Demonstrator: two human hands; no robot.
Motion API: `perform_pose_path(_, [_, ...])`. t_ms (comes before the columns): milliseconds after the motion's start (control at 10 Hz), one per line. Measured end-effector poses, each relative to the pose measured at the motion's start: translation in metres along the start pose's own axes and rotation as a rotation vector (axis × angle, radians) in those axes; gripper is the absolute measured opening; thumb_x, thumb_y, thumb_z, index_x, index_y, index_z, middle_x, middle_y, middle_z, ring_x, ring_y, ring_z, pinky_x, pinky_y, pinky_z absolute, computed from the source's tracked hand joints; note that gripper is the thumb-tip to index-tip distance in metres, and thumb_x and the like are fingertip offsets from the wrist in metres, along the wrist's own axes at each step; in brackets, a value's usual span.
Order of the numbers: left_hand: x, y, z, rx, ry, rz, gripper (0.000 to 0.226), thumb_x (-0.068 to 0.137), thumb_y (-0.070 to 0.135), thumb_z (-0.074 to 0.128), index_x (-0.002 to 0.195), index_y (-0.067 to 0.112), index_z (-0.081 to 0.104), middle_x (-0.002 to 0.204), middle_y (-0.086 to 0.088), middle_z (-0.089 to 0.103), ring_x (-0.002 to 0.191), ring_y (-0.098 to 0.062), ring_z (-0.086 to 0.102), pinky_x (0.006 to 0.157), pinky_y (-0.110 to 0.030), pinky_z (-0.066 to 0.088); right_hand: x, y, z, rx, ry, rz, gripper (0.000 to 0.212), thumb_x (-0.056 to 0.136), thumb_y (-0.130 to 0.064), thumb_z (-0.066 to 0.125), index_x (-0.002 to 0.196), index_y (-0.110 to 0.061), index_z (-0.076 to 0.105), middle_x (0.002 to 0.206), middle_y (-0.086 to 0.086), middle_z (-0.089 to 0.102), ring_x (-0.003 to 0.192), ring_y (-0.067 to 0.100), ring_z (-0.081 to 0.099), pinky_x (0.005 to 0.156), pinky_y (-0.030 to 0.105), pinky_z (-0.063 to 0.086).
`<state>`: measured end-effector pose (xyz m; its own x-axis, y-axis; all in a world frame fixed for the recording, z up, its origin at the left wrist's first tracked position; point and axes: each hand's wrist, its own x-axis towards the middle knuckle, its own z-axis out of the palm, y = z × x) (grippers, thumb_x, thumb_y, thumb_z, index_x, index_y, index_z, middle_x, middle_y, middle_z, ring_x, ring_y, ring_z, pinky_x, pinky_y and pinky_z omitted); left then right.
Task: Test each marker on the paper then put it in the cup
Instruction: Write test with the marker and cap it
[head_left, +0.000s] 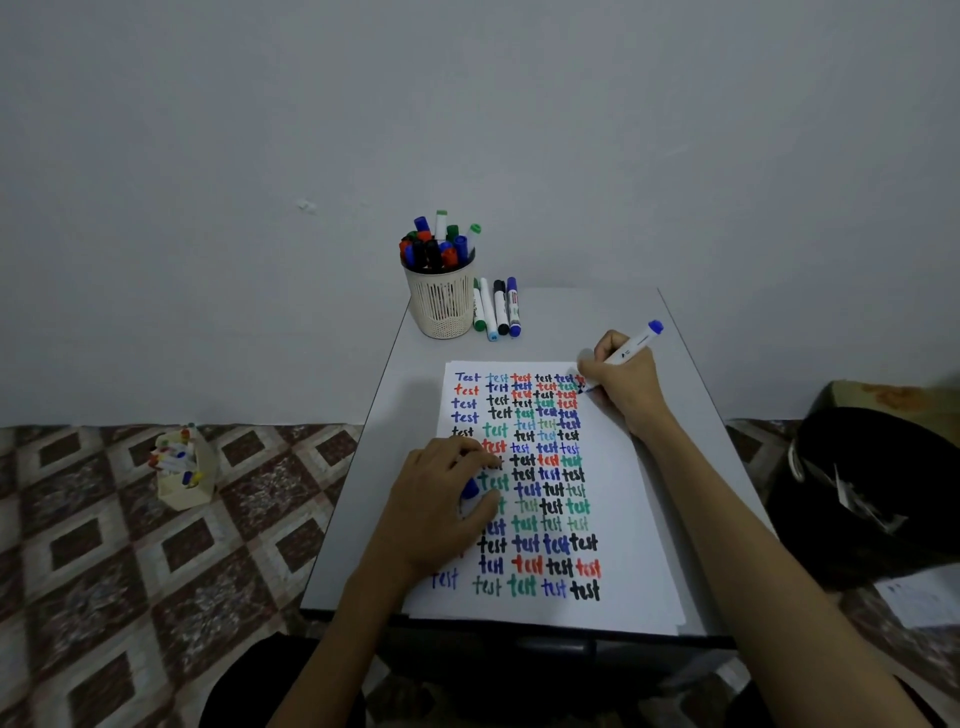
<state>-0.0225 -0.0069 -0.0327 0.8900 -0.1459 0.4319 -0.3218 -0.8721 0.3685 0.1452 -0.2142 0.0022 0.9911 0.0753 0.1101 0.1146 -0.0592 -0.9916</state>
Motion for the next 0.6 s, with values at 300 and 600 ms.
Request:
perform_pose_path(300, [0.0,0.0,0.0,-0.003,-0.007,-0.006,0.035,0.085,0.042,0.048,0.111,0.023,0.061,0.111,0.009,0.054,0.105,-0.004,0.044,0.086,-0.021,0.029,0.004,0.008,0.001,-0.123,-0.014,-0.061,0.033,0.075,0.012,0.064,0.063,-0.011,0.043,0.06,0.007,0.052,0.045,0.007,0.051,0.043,0.018,0.043])
perform_pose_path(600, [0.0,0.0,0.0,0.01,-0.009,-0.011,0.035,0.085,0.043,0.048,0.111,0.023,0.061,0.111,0.009,0.054,0.104,-0.002,0.043,0.086,-0.021,0.028,0.006,0.012,0.0,-0.17,0.017,-0.13,0.034,0.074,0.013,0.06,0.062,-0.014,0.043,0.059,0.002,0.051,0.049,0.007,0.049,0.047,0.021,0.042])
